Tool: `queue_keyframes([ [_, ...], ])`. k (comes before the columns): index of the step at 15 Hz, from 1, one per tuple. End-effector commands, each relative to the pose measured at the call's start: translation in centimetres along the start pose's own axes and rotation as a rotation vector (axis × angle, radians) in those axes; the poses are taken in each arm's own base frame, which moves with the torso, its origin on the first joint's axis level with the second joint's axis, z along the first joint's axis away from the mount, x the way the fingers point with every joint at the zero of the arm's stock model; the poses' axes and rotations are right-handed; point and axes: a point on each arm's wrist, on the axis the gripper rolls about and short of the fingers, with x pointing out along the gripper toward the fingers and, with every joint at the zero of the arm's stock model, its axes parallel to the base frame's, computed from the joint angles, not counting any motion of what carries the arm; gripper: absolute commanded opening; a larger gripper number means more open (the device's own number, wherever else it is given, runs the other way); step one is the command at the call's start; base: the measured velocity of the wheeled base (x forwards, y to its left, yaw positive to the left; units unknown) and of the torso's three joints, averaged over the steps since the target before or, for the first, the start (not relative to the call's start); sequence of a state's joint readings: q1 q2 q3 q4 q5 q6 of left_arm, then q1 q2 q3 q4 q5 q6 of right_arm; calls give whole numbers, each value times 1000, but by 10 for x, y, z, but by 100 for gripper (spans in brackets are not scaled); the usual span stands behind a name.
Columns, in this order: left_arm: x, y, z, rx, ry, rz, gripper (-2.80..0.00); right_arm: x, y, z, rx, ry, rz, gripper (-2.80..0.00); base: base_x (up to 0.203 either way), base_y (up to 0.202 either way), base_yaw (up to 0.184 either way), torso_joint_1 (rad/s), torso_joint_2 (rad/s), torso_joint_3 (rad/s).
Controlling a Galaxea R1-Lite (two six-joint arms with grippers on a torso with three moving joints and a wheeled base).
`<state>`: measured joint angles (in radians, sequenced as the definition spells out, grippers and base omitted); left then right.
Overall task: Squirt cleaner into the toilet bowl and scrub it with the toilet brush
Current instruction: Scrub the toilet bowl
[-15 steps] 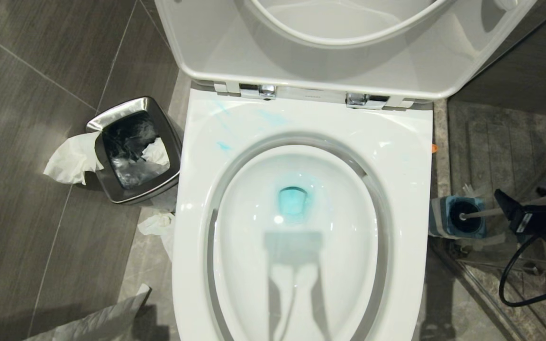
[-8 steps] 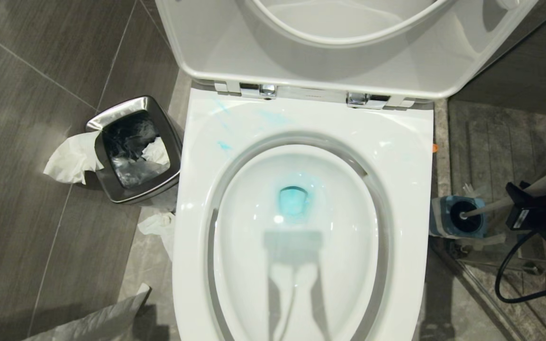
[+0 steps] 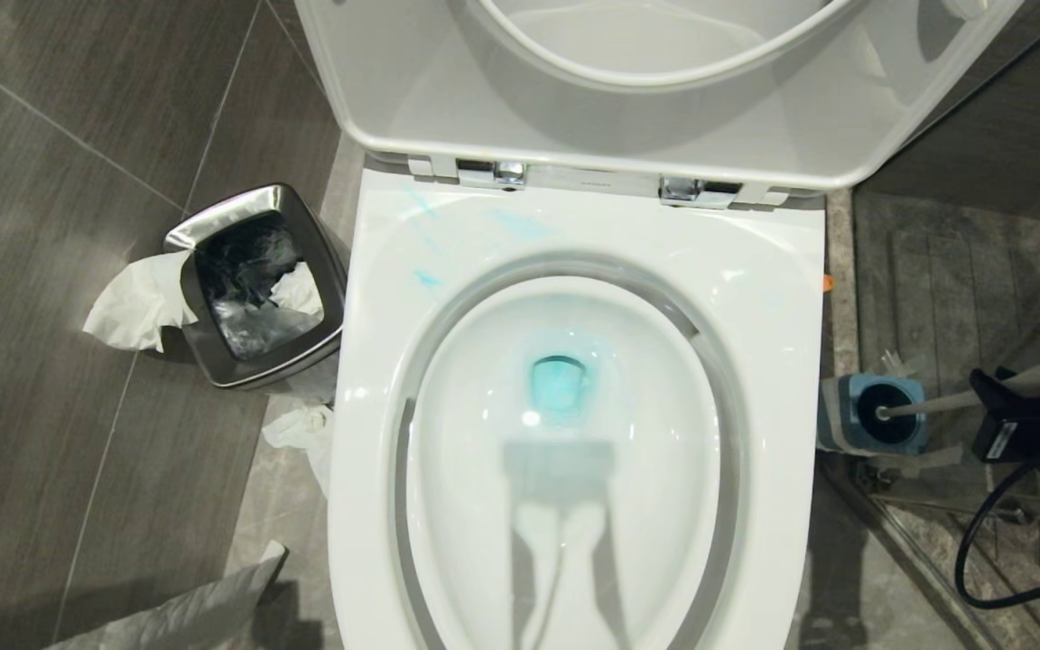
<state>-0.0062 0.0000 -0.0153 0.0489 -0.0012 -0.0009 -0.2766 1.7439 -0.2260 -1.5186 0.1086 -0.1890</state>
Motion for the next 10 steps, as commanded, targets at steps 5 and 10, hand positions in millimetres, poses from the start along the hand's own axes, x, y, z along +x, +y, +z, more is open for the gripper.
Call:
queue_keyframes([
  [5,0,0,0,-1,2,0,-280,-62,0,43,32,-198,36,-280,0,0,0,0,0,0],
  [10,0,0,0,-1,2,0,-280,-97,0,65,52,-293,27,-280,0,0,0,0,0,0],
])
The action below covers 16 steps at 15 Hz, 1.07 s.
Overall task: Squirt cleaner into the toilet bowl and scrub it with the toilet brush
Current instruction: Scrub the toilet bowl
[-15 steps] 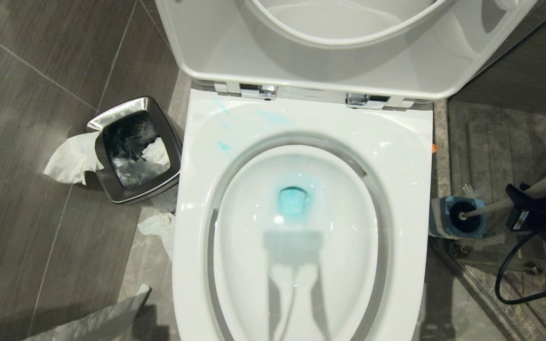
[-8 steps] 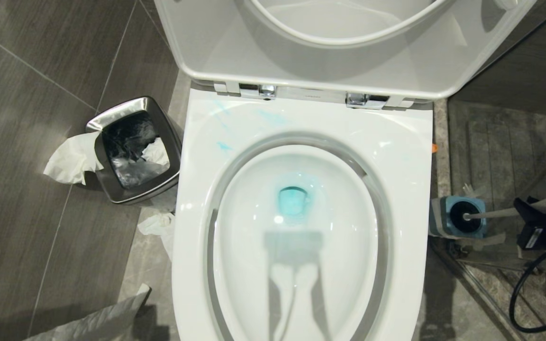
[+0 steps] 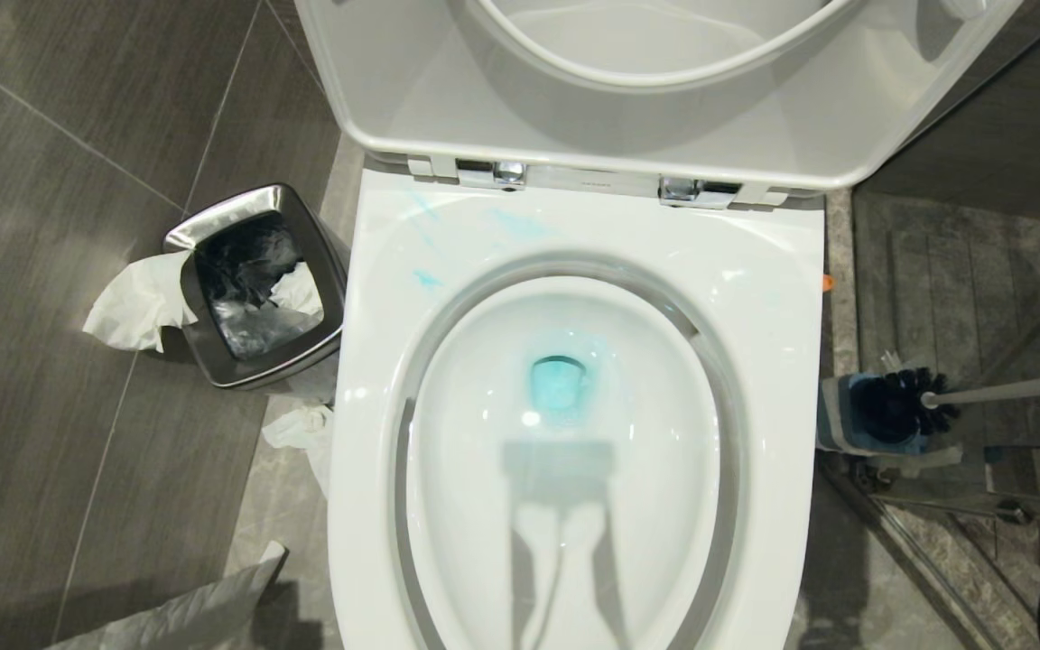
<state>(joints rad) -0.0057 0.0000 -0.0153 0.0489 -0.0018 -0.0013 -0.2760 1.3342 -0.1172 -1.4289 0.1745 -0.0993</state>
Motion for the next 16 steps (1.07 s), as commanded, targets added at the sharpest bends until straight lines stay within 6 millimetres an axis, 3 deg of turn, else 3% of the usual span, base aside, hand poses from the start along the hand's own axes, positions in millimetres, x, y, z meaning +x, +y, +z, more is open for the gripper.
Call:
queue_keyframes([
  [1,0,0,0,0,2,0,-280,-25,2,24,0,-74,-5,-280,0,0,0,0,0,0],
  [4,0,0,0,0,2,0,-280,-43,2,54,67,-3,-14,-280,0,0,0,0,0,0],
  [7,0,0,0,0,2,0,-280,-56,-1,98,120,15,-38,-280,0,0,0,0,0,0],
  [10,0,0,0,0,2,0,-280,-52,-5,132,222,-28,-59,-280,0,0,0,0,0,0],
  [16,0,0,0,0,2,0,-280,-38,-14,195,388,104,-67,-280,0,0,0,0,0,0],
])
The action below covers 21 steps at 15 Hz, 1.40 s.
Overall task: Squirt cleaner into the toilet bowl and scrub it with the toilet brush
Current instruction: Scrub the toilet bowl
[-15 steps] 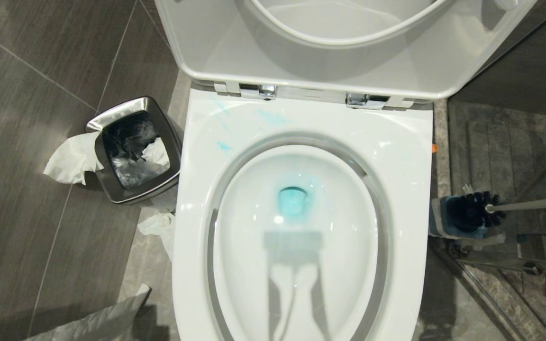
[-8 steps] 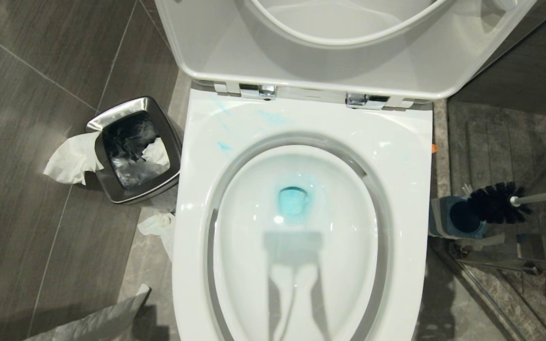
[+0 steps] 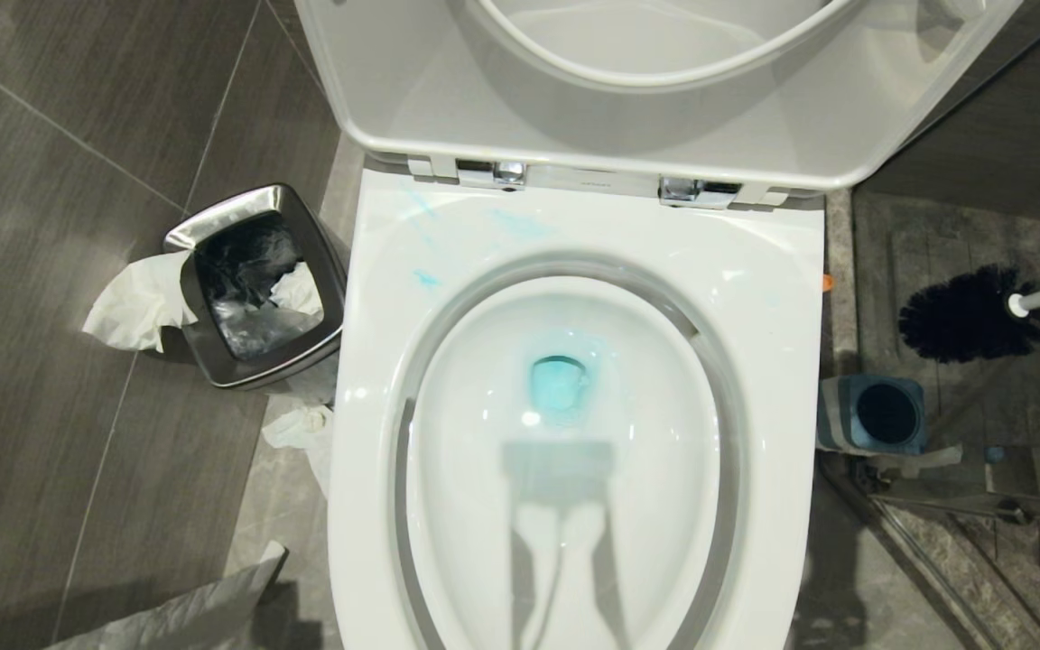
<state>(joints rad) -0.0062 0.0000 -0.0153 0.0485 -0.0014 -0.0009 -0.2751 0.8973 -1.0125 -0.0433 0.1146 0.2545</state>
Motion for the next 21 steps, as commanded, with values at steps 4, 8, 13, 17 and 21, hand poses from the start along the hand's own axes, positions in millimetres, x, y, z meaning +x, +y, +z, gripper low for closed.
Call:
queue_keyframes([
  [4,0,0,0,-1,2,0,-280,11,3,19,38,100,-41,-280,0,0,0,0,0,0],
  [8,0,0,0,-1,2,0,-280,9,5,24,16,108,-55,-280,0,0,0,0,0,0],
  [13,0,0,0,-1,2,0,-280,13,6,29,-29,117,-45,-280,0,0,0,0,0,0],
  [17,0,0,0,-1,2,0,-280,13,6,30,-36,113,-40,-280,0,0,0,0,0,0],
  [21,0,0,0,1,2,0,-280,15,6,31,-35,117,-23,-280,0,0,0,0,0,0],
])
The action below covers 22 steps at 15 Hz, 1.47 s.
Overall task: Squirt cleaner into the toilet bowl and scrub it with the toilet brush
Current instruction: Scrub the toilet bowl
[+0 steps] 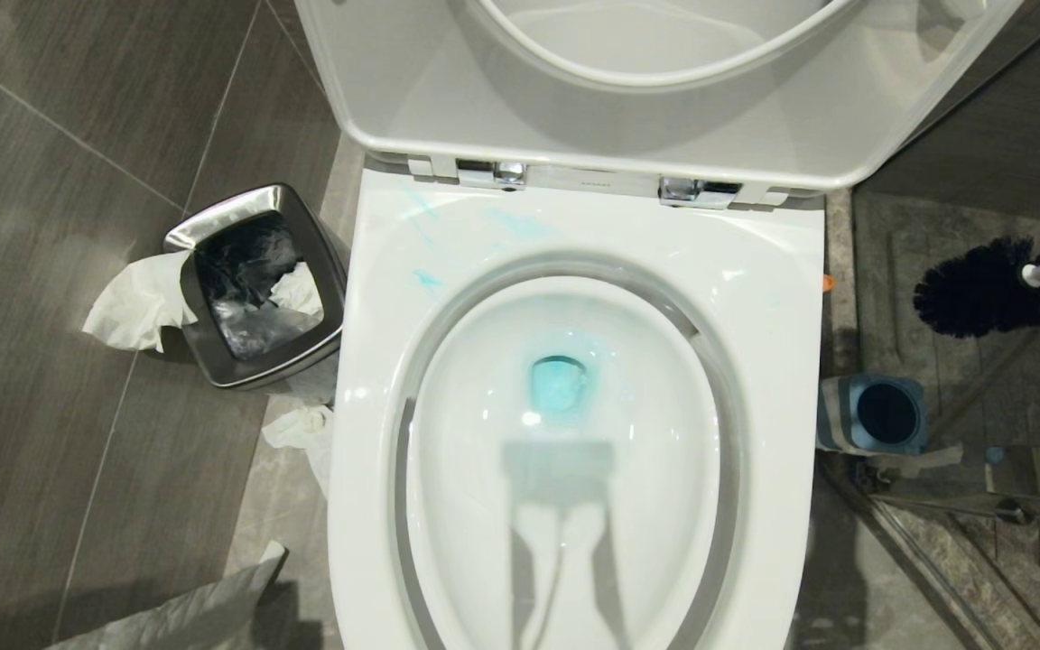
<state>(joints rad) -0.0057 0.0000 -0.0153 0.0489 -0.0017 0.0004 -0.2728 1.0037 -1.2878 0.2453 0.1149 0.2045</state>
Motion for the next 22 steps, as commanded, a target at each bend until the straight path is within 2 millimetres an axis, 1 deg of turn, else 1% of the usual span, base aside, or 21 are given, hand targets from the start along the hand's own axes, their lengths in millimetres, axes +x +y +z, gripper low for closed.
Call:
queue_keyframes([
  [1,0,0,0,0,2,0,-280,0,1,2,1,-2,14,-280,0,0,0,0,0,0],
  [4,0,0,0,0,3,0,-280,-4,2,3,1,7,45,-280,0,0,0,0,0,0],
  [6,0,0,0,-2,2,0,-280,-9,4,7,2,19,68,-280,0,0,0,1,3,47],
  [13,0,0,0,-5,2,0,-280,-31,11,26,-1,4,94,-280,0,0,0,5,4,184],
  [15,0,0,0,-5,2,0,-280,-32,13,31,-4,-12,106,-280,0,0,0,2,1,200],
  [17,0,0,0,-5,2,0,-280,-32,13,32,-3,-6,106,-280,0,0,0,0,6,207],
  [22,0,0,0,-5,2,0,-280,-36,15,33,8,64,174,-280,0,0,0,3,0,202],
])
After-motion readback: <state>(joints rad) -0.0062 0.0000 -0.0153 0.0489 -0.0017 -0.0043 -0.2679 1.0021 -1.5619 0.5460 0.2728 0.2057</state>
